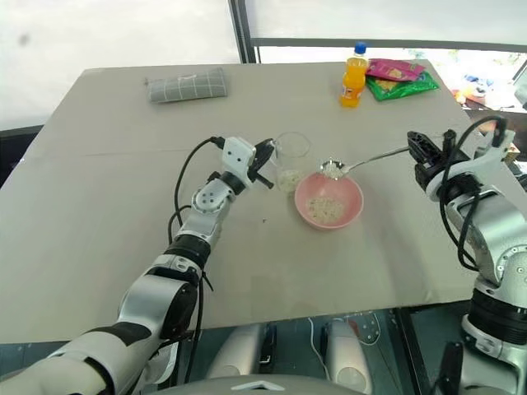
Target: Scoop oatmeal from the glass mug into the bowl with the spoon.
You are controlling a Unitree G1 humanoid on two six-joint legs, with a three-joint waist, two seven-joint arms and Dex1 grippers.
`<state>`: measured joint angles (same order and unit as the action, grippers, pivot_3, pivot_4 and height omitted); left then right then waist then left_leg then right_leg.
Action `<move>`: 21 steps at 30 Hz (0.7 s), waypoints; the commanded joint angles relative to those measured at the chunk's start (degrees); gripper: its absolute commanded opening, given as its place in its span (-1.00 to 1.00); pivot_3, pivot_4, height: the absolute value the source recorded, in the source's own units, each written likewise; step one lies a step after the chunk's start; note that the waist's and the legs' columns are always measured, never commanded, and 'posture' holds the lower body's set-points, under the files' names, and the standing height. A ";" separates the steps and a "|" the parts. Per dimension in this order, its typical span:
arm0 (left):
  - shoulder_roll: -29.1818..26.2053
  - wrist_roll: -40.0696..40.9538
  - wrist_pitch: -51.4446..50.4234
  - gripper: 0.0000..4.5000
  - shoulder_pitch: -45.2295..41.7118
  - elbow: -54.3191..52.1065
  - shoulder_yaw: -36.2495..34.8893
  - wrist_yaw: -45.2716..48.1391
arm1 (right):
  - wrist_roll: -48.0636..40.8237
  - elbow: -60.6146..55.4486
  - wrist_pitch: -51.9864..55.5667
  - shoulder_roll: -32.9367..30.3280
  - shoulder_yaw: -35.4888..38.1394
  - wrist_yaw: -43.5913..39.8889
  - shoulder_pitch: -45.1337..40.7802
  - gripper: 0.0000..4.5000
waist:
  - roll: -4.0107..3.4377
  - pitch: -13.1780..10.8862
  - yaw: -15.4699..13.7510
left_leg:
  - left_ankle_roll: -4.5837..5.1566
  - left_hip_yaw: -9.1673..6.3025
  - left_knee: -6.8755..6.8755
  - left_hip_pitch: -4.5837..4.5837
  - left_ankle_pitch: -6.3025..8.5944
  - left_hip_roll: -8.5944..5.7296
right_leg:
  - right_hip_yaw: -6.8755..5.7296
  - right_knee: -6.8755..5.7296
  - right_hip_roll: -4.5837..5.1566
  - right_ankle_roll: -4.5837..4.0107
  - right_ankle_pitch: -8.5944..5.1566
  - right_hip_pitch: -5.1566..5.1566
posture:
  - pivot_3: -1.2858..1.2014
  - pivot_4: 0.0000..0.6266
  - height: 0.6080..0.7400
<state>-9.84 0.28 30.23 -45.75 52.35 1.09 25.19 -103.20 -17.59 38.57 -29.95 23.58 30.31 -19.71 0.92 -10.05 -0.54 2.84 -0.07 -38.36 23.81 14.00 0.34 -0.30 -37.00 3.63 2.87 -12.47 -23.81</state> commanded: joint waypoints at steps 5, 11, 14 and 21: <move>-1.61 2.21 -4.19 -0.97 3.13 -8.24 -2.71 -1.56 | 13.91 -2.62 5.18 -7.75 -7.70 -11.19 -5.54 -1.00 | 0.00 0.00 0.55 | 0.00 0.02 -0.01 -0.01 0.00 0.03 | 0.02 0.00 -0.02 0.00 0.00 -0.01 | 0.03 -0.52 1.00; -2.43 3.80 -11.25 -0.97 8.24 -21.15 -4.50 -4.30 | 29.17 -5.56 9.92 -14.53 -17.83 -24.36 -12.78 -1.00 | 0.00 -0.01 0.83 | 0.00 -0.01 0.01 0.06 0.00 0.03 | 0.01 0.06 0.00 0.00 0.00 -0.06 | 0.03 -0.52 1.00; -2.94 3.86 -14.66 -0.97 11.29 -27.10 -5.01 -5.56 | 36.48 -7.62 10.71 -16.28 -23.00 -30.86 -15.24 -1.00 | 0.01 -0.01 0.71 | -0.01 -0.05 0.01 0.09 0.00 0.03 | -0.04 0.10 0.01 0.00 0.00 -0.06 | 0.03 -0.52 1.00; -4.77 4.74 -21.56 -0.97 17.09 -37.23 -5.99 -6.28 | 49.55 -10.43 9.87 -19.86 -28.28 -44.25 -18.27 -1.00 | 0.01 -0.02 0.25 | -0.01 -0.07 0.00 0.12 0.00 0.01 | -0.06 0.16 0.08 0.00 0.00 -0.06 | 0.03 -0.52 1.00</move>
<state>-14.16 4.01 9.41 -28.66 20.20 -4.07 19.51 -57.15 -24.96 49.62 -48.48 -4.62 -10.17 -35.93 0.94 -10.07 -0.29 2.83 -0.14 -38.36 23.93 14.00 0.34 -0.37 -36.84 3.71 2.88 -12.47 -23.88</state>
